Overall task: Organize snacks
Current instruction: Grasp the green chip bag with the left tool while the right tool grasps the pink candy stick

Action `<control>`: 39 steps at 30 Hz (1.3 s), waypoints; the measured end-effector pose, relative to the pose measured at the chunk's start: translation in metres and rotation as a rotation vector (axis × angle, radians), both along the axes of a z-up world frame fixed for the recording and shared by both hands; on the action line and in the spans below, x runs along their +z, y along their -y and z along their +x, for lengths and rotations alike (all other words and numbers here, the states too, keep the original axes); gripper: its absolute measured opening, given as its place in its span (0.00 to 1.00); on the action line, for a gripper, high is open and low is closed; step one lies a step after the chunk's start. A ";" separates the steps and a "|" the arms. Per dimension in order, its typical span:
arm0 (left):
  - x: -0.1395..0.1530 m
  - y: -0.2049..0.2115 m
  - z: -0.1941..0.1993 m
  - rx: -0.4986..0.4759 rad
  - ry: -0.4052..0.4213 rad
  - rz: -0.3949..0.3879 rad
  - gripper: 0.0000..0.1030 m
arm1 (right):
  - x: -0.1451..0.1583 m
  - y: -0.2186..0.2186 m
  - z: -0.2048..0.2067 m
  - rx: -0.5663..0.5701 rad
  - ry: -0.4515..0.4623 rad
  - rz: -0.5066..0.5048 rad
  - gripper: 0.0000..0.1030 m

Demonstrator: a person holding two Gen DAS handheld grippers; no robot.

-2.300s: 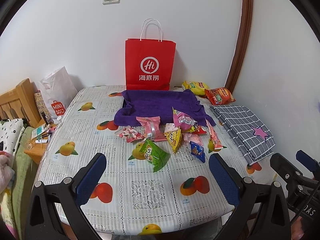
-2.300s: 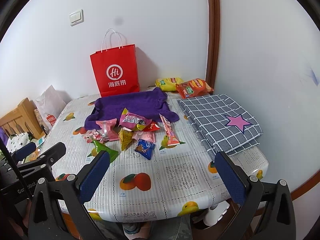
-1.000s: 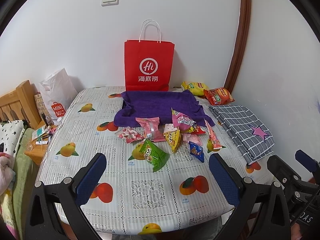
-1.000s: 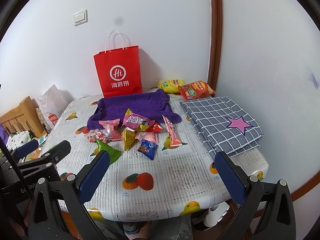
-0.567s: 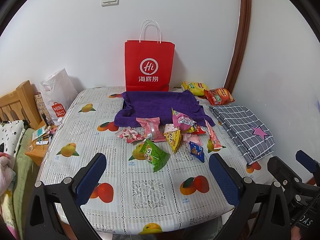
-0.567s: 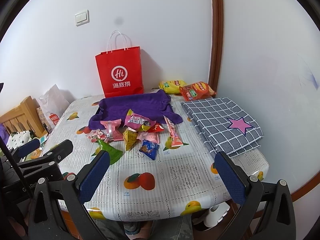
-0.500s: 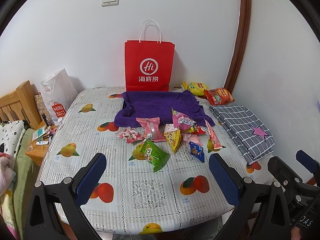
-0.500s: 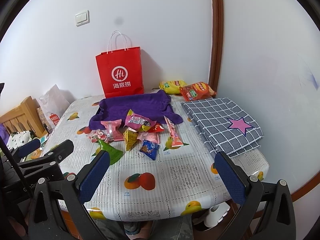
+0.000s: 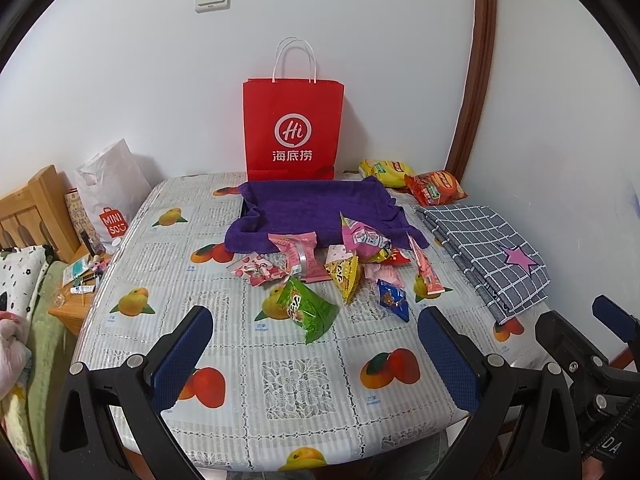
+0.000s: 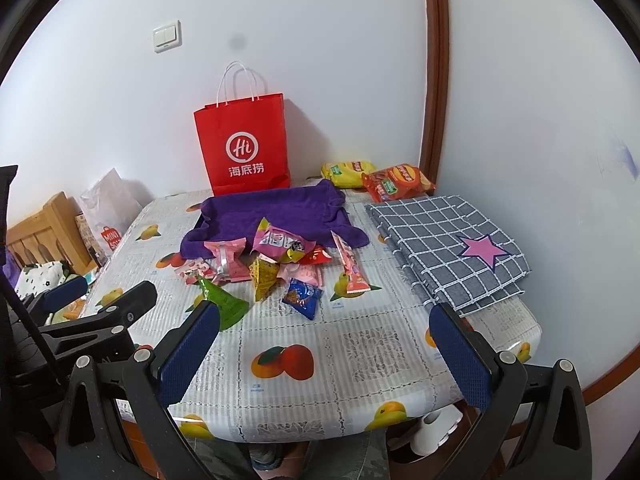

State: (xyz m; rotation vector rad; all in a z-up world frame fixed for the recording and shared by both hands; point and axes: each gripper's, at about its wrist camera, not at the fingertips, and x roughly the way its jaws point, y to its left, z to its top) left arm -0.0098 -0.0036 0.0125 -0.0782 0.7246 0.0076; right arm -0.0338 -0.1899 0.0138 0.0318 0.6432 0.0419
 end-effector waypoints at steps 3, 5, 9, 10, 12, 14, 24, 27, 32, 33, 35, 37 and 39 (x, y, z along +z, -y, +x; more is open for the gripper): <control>-0.008 -0.001 0.006 0.001 -0.013 -0.004 1.00 | -0.006 -0.001 0.006 -0.001 -0.014 -0.004 1.00; -0.016 -0.001 0.011 0.006 -0.027 -0.004 1.00 | -0.013 -0.002 0.012 0.000 -0.026 -0.005 1.00; -0.038 0.000 0.023 0.008 -0.066 0.002 1.00 | -0.030 0.000 0.027 -0.008 -0.063 -0.009 1.00; -0.044 -0.001 0.026 0.008 -0.079 -0.002 1.00 | -0.035 0.001 0.031 -0.011 -0.074 -0.008 1.00; -0.057 -0.004 0.034 0.013 -0.107 -0.007 1.00 | -0.047 0.004 0.040 -0.023 -0.101 -0.007 1.00; -0.070 -0.007 0.041 0.020 -0.134 -0.002 1.00 | -0.060 0.007 0.050 -0.033 -0.124 -0.004 0.99; -0.130 -0.035 0.070 0.056 -0.239 -0.037 0.99 | -0.116 0.040 0.099 -0.080 -0.198 0.075 0.93; -0.145 -0.043 0.076 0.068 -0.258 -0.056 0.99 | -0.126 0.048 0.117 -0.105 -0.201 0.071 0.89; -0.163 -0.055 0.087 0.083 -0.286 -0.099 0.99 | -0.144 0.058 0.157 -0.106 -0.187 0.089 0.75; -0.165 -0.057 0.088 0.082 -0.288 -0.108 0.99 | -0.146 0.059 0.164 -0.102 -0.189 0.096 0.73; -0.167 -0.059 0.091 0.080 -0.290 -0.111 0.99 | -0.151 0.060 0.179 -0.085 -0.193 0.112 0.72; -0.168 -0.060 0.094 0.079 -0.287 -0.106 0.99 | -0.155 0.058 0.195 -0.065 -0.185 0.111 0.72; -0.167 -0.058 0.096 0.070 -0.277 -0.107 0.99 | -0.159 0.055 0.207 -0.056 -0.182 0.099 0.72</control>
